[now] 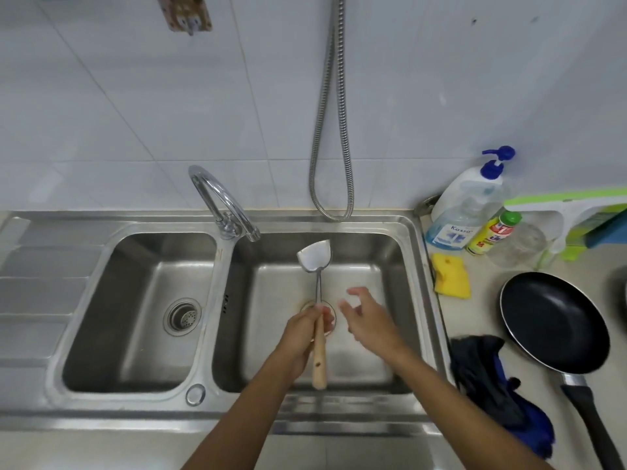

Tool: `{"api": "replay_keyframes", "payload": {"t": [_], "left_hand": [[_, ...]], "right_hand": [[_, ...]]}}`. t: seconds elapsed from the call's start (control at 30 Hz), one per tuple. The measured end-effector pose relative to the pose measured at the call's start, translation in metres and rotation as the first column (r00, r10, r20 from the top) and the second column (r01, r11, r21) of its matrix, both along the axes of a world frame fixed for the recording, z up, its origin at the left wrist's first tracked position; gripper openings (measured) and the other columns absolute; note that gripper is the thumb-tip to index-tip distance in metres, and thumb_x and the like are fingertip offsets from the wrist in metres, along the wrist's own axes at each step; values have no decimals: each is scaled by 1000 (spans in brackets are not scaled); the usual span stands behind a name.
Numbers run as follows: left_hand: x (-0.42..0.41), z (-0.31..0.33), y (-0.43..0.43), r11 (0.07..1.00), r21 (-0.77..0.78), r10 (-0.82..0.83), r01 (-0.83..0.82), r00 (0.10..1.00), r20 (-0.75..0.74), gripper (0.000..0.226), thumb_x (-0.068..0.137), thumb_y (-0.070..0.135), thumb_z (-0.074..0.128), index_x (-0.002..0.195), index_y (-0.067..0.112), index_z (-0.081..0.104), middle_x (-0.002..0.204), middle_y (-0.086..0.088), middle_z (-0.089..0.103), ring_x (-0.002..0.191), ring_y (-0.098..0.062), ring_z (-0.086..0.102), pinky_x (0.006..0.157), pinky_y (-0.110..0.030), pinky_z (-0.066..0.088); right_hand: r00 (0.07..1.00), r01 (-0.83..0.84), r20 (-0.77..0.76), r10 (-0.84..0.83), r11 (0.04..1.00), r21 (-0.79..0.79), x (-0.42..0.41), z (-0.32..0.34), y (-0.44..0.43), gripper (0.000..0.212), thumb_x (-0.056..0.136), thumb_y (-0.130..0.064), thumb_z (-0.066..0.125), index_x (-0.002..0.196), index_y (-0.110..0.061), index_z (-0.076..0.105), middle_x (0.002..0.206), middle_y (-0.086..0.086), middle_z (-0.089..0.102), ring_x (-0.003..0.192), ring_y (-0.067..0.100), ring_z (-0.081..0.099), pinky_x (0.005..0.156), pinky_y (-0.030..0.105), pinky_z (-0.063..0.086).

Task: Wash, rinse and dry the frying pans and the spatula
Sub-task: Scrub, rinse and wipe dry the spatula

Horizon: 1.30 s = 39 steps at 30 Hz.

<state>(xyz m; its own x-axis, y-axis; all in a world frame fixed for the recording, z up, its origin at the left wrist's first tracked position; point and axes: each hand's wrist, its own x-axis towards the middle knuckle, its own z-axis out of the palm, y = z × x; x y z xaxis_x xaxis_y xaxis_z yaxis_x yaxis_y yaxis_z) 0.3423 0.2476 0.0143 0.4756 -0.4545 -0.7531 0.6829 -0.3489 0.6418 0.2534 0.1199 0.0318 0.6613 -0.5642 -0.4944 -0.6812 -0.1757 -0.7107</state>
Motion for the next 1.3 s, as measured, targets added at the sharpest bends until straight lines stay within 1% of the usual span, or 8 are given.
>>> {"api": "replay_keyframes", "payload": {"t": [0.13, 0.3, 0.4, 0.5, 0.63, 0.8, 1.07, 1.3], "left_hand": [[4, 2, -4, 999, 6, 34, -34, 999, 10, 32, 102, 33, 52, 106, 9, 73, 90, -10, 73, 74, -18, 67, 63, -29, 53], [22, -3, 5, 971, 205, -173, 124, 955, 242, 52, 103, 54, 40, 100, 12, 71, 97, -7, 71, 83, -22, 64, 83, -36, 50], [64, 0, 16, 732, 677, -579, 70, 586, 566, 62, 100, 61, 34, 130, 13, 59, 135, -14, 56, 122, -32, 55, 107, -49, 43], [125, 20, 19, 643, 756, -735, -121, 180, 653, 62, 100, 45, 50, 148, 6, 41, 157, -17, 37, 144, -35, 37, 115, -51, 33], [198, 48, 10, 544, 831, -838, -116, -28, 545, 63, 97, 27, 51, 152, 0, 34, 159, -18, 32, 148, -32, 29, 117, -48, 32], [242, 29, 14, 391, 916, -920, -89, -26, 390, 54, 94, 23, 48, 145, 5, 46, 150, -16, 46, 141, -30, 41, 113, -47, 39], [210, 8, 36, 570, 815, -810, -109, 90, 579, 59, 95, 19, 51, 149, 0, 37, 158, -18, 38, 144, -33, 40, 109, -48, 37], [186, -12, 63, 532, 847, -825, -6, 222, 520, 77, 98, 27, 51, 160, 4, 11, 170, -12, 7, 155, -29, 17, 117, -53, 31]], "right_hand": [[974, 188, -22, -223, 756, 627, 12, 11, 55, 27, 106, -43, 40, 120, -26, 56, 102, 12, 72, 72, 21, 68, 65, 38, 62], [950, 258, -8, -311, 772, 582, 25, 1, 71, 31, 106, -39, 44, 115, -17, 64, 75, 6, 56, 53, 14, 48, 56, 30, 54], [944, 285, -53, -327, 720, 633, 29, 2, 69, 30, 106, -35, 46, 116, -11, 62, 65, 2, 50, 48, 12, 43, 53, 30, 52], [935, 310, -76, -347, 693, 651, 34, 3, 69, 27, 107, -29, 45, 118, -10, 60, 64, 1, 47, 47, 12, 39, 50, 29, 51], [922, 348, -108, -372, 675, 651, 48, 3, 71, 31, 106, -28, 46, 116, -2, 60, 65, 2, 48, 47, 12, 39, 52, 30, 53], [903, 384, -125, -410, 643, 662, 61, 4, 71, 35, 105, -24, 43, 126, 1, 55, 66, 2, 46, 48, 12, 37, 51, 28, 53], [902, 396, -155, -404, 627, 671, 81, -6, 78, 16, 106, -24, 42, 107, -16, 56, 65, 2, 44, 46, 12, 34, 49, 26, 51], [922, 353, -138, -361, 643, 680, 97, -3, 85, 20, 105, -23, 42, 106, -12, 59, 67, 3, 45, 47, 12, 37, 49, 29, 51]]}}
